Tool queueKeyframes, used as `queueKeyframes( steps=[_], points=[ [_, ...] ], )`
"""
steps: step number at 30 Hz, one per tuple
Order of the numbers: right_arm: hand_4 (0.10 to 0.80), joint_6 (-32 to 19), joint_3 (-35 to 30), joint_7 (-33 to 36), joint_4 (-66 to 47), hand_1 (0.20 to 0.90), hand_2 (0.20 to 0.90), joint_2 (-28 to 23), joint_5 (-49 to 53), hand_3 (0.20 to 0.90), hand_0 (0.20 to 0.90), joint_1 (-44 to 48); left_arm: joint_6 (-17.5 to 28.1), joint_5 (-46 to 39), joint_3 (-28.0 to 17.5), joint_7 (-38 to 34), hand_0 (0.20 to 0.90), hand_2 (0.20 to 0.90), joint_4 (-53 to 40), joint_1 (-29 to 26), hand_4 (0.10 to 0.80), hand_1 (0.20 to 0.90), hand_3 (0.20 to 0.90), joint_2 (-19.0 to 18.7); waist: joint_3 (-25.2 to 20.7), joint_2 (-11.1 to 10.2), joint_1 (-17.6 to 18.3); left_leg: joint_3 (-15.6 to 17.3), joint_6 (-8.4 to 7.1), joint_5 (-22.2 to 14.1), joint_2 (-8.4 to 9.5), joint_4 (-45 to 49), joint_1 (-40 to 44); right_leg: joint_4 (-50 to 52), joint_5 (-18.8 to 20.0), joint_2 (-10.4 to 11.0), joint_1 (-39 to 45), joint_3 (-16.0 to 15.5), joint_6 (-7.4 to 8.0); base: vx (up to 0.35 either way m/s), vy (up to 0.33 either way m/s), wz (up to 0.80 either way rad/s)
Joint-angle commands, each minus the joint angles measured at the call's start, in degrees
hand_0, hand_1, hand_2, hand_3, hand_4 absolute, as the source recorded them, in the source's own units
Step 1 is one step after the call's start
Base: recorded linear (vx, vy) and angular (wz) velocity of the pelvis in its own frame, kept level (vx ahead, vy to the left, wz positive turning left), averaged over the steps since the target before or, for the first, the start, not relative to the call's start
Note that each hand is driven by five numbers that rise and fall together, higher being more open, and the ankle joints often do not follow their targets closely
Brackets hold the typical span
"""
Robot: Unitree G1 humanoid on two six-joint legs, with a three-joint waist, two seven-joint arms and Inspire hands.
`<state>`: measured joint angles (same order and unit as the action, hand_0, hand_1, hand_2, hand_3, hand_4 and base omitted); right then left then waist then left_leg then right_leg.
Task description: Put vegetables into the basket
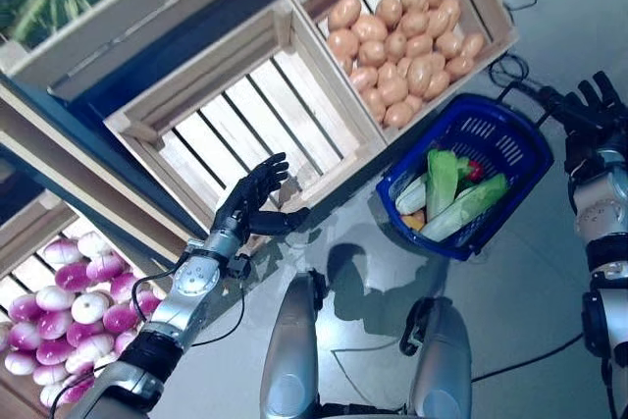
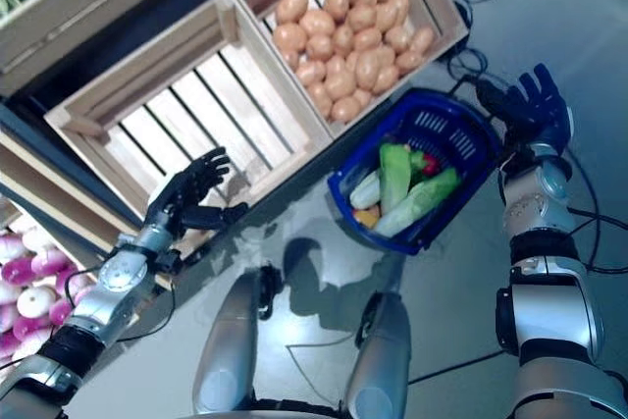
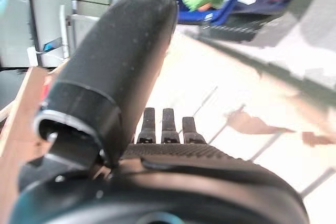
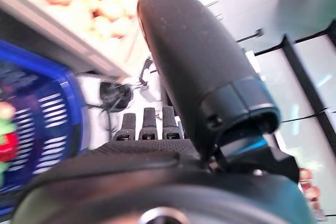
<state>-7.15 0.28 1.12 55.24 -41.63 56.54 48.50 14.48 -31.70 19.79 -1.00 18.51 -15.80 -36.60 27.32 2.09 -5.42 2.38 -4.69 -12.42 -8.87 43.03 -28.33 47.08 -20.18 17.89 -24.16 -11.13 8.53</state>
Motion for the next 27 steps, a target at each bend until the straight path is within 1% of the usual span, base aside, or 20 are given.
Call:
queueKeyframes(
  steps=[1, 2, 3, 4, 5, 6, 7, 9, 10, 11, 12, 13, 14, 15, 18, 19, 20, 22, 23, 27],
  points=[
    [0.800, -4.0, -1.5, -4.3, -5.0, 0.900, 0.900, 0.7, 1.4, 0.900, 0.900, -3.8, 1.8, 2.0, -2.3, 1.0, 0.900, 0.900, -3.0, 0.3, 0.800, 0.900, 0.900, 0.5, -12.2, -2.0, -0.9, -1.2, -0.60, 3.4, -1.76, -14.5, 10.1, -15.4, 10.7, -0.1, 8.4, -0.8, -2.47, 0.166, -0.030, -0.08],
    [0.800, -3.6, -1.8, -4.9, -5.7, 0.900, 0.900, 2.1, 1.6, 0.900, 0.900, -5.1, 1.1, 2.8, -2.4, 1.0, 0.900, 0.900, -2.4, 0.6, 0.800, 0.900, 0.900, 1.1, -13.3, -2.4, -0.7, -0.6, -0.73, 4.6, -1.59, -17.6, 12.4, -19.4, 11.9, -1.0, 11.1, -1.3, -2.09, 0.267, -0.037, -0.11],
    [0.800, -2.8, -1.3, -4.5, -7.6, 0.900, 0.900, 5.0, 1.2, 0.900, 0.900, -8.1, -0.5, 4.3, -2.2, 0.5, 0.900, 0.900, -1.2, 1.1, 0.800, 0.900, 0.900, 2.6, -15.3, -2.9, -0.4, 0.4, -0.76, 6.5, -1.13, -22.4, 16.0, -25.3, 13.5, -2.4, 15.1, -1.7, -1.61, 0.230, -0.026, -0.08],
    [0.800, -2.5, -1.2, -4.3, -8.1, 0.900, 0.900, 5.7, 1.1, 0.900, 0.900, -8.8, -0.8, 4.7, -2.2, 0.4, 0.900, 0.900, -1.0, 1.3, 0.800, 0.900, 0.900, 3.0, -15.9, -3.1, -0.3, 0.6, -0.73, 7.4, -0.96, -24.0, 16.8, -27.1, 14.4, -2.7, 16.0, -1.9, -1.56, 0.218, -0.013, -0.04],
    [0.800, -1.8, -0.6, -4.2, -9.0, 0.900, 0.900, 7.4, 1.5, 0.900, 0.900, -10.4, -1.6, 5.5, -2.2, 0.4, 0.900, 0.900, -0.3, 1.6, 0.800, 0.900, 0.900, 3.9, -16.9, -3.2, -0.1, 0.9, -0.75, 8.1, -0.69, -26.0, 18.0, -29.5, 14.9, -3.2, 17.4, -2.0, -1.34, 0.184, 0.003, -0.11],
    [0.800, -1.3, 0.4, -3.6, -11.3, 0.900, 0.900, 10.7, 3.0, 0.900, 0.900, -13.6, -2.6, 6.3, -2.3, 0.4, 0.900, 0.900, 0.5, 2.6, 0.800, 0.900, 0.900, 5.1, -18.4, -3.3, 0.2, 1.4, -0.81, 9.8, -0.35, -30.7, 21.0, -34.3, 16.4, -4.1, 20.6, -2.2, -0.98, 0.214, 0.008, -0.20],
    [0.800, -1.3, 0.8, -3.9, -13.7, 0.900, 0.900, 13.2, 3.8, 0.900, 0.900, -16.6, -2.9, 7.0, -2.5, 0.3, 0.900, 0.900, 0.7, 3.7, 0.800, 0.900, 0.900, 5.8, -19.3, -3.3, 0.5, 1.9, -0.69, 10.7, -0.10, -33.3, 22.9, -36.9, 17.2, -4.8, 22.4, -1.9, -0.81, 0.183, 0.013, -0.30],
    [0.800, -1.4, 0.9, -5.4, -16.7, 0.900, 0.900, 16.0, 5.2, 0.900, 0.900, -20.6, -2.7, 7.9, -2.9, 0.5, 0.900, 0.900, 1.2, 5.2, 0.800, 0.900, 0.900, 6.6, -20.1, -3.2, 1.0, 2.2, -0.67, 11.7, -0.01, -36.4, 24.9, -39.3, 18.1, -5.4, 24.2, -1.6, -0.62, 0.092, 0.018, -0.21],
    [0.800, -2.0, 1.3, -6.3, -19.5, 0.900, 0.900, 18.7, 4.8, 0.900, 0.900, -24.2, -3.0, 8.8, -3.2, 0.7, 0.900, 0.900, 1.9, 6.5, 0.800, 0.900, 0.900, 7.4, -20.8, -3.1, 1.4, 3.0, -0.75, 12.5, -0.09, -38.8, 26.5, -41.3, 18.8, -5.8, 25.6, -1.6, -0.55, 0.066, 0.018, -0.09],
    [0.800, -2.4, 1.6, -6.3, -20.6, 0.900, 0.900, 19.6, 4.6, 0.900, 0.900, -25.5, -3.1, 9.1, -3.3, 0.8, 0.900, 0.900, 2.1, 6.9, 0.800, 0.900, 0.900, 7.7, -21.1, -3.1, 1.6, 3.2, -0.72, 12.8, -0.13, -39.7, 27.2, -42.0, 19.1, -6.0, 26.0, -1.5, -0.53, 0.055, 0.018, -0.12],
    [0.800, -4.1, 3.0, -6.1, -24.1, 0.900, 0.900, 22.4, 2.9, 0.900, 0.900, -28.7, -3.5, 10.8, -3.2, 0.8, 0.900, 0.900, 3.3, 8.2, 0.800, 0.900, 0.900, 8.8, -21.9, -3.0, 2.1, 3.8, -0.65, 13.5, -0.06, -42.2, 28.9, -44.1, 20.1, -6.3, 27.3, -1.3, -0.27, 0.027, 0.009, -0.13],
    [0.800, -4.5, 3.4, -5.9, -24.6, 0.900, 0.900, 22.9, 2.5, 0.900, 0.900, -29.3, -3.4, 10.9, -3.1, 0.7, 0.900, 0.900, 3.4, 8.4, 0.800, 0.900, 0.900, 9.0, -22.0, -3.0, 2.1, 3.9, -0.64, 13.6, -0.04, -42.6, 29.2, -44.5, 20.2, -6.3, 27.5, -1.2, -0.24, 0.013, 0.010, -0.18],
    [0.800, -7.2, 5.9, -5.0, -27.6, 0.900, 0.900, 25.7, -0.6, 0.900, 0.900, -32.6, -4.2, 11.7, -2.5, 1.1, 0.900, 0.900, 4.2, 9.5, 0.800, 0.900, 0.900, 10.2, -22.6, -3.0, 2.5, 4.0, -0.53, 14.2, 0.22, -44.8, 30.3, -46.2, 21.0, -6.7, 28.1, -0.6, -0.09, 0.006, 0.008, -0.12],
    [0.800, -8.3, 7.2, -5.0, -28.9, 0.900, 0.900, 26.9, -1.3, 0.900, 0.900, -34.6, -3.9, 12.4, -2.2, 1.1, 0.900, 0.900, 4.7, 10.1, 0.800, 0.900, 0.900, 10.8, -22.8, -3.0, 2.7, 4.2, -0.49, 14.5, 0.32, -45.8, 30.9, -47.0, 21.4, -6.9, 28.5, -0.3, -0.07, 0.002, 0.012, -0.08],
    [0.800, -10.1, 11.1, -6.2, -31.1, 0.900, 0.900, 31.3, -2.6, 0.900, 0.900, -40.6, -3.5, 13.9, -1.4, 1.2, 0.900, 0.900, 7.7, 12.5, 0.800, 0.900, 0.900, 13.3, -23.6, -2.9, 3.9, 4.9, -0.42, 14.9, 0.56, -48.0, 32.4, -49.5, 22.4, -7.9, 29.4, 0.3, -0.12, 0.006, 0.023, -0.06],
    [0.800, -9.9, 12.7, -6.4, -32.1, 0.900, 0.900, 32.9, -3.8, 0.900, 0.900, -43.1, -3.7, 14.3, -1.4, 1.2, 0.900, 0.900, 9.7, 13.8, 0.800, 0.900, 0.900, 14.9, -23.8, -2.8, 4.6, 4.9, -0.36, 14.6, 0.87, -48.0, 32.5, -50.5, 22.8, -8.3, 29.7, 0.6, -0.23, -0.003, 0.026, -0.08],
    [0.800, -9.9, 12.7, -6.3, -32.1, 0.900, 0.900, 32.9, -3.9, 0.900, 0.900, -43.2, -3.7, 14.3, -1.4, 1.2, 0.900, 0.900, 9.7, 13.8, 0.800, 0.900, 0.900, 14.9, -23.9, -2.7, 4.6, 4.9, -0.36, 14.6, 0.87, -48.0, 32.5, -50.6, 22.8, -8.3, 29.8, 0.6, -0.23, -0.025, 0.029, -0.06],
    [0.800, -8.8, 14.9, -6.5, -31.7, 0.900, 0.900, 34.4, -3.7, 0.900, 0.900, -45.0, -4.3, 14.5, -1.1, 2.0, 0.900, 0.900, 13.7, 14.1, 0.800, 0.900, 0.900, 17.3, -23.8, -2.7, 5.2, 4.9, -0.27, 14.5, 1.19, -48.0, 32.5, -50.9, 22.9, -8.5, 29.8, 0.8, -0.27, -0.034, 0.020, -0.04],
    [0.800, -7.2, 16.3, -6.5, -31.1, 0.900, 0.900, 35.2, -4.2, 0.900, 0.900, -45.9, -5.0, 15.8, -0.4, 2.6, 0.900, 0.900, 16.0, 14.1, 0.800, 0.900, 0.900, 18.6, -23.7, -2.7, 5.6, 5.1, -0.12, 14.4, 1.33, -48.0, 32.6, -50.5, 22.7, -8.5, 29.6, 0.9, -0.30, -0.026, 0.020, -0.04],
    [0.800, -4.2, 19.4, -7.8, -28.4, 0.900, 0.900, 36.0, -4.8, 0.900, 0.900, -48.6, -4.7, 15.8, 0.9, 3.3, 0.900, 0.900, 19.9, 14.7, 0.800, 0.900, 0.900, 20.8, -23.4, -2.6, 6.3, 5.7, 0.15, 14.1, 1.58, -48.0, 32.9, -50.0, 22.3, -8.3, 29.6, 1.0, -0.16, 0.000, 0.000, 0.00]
  ],
)
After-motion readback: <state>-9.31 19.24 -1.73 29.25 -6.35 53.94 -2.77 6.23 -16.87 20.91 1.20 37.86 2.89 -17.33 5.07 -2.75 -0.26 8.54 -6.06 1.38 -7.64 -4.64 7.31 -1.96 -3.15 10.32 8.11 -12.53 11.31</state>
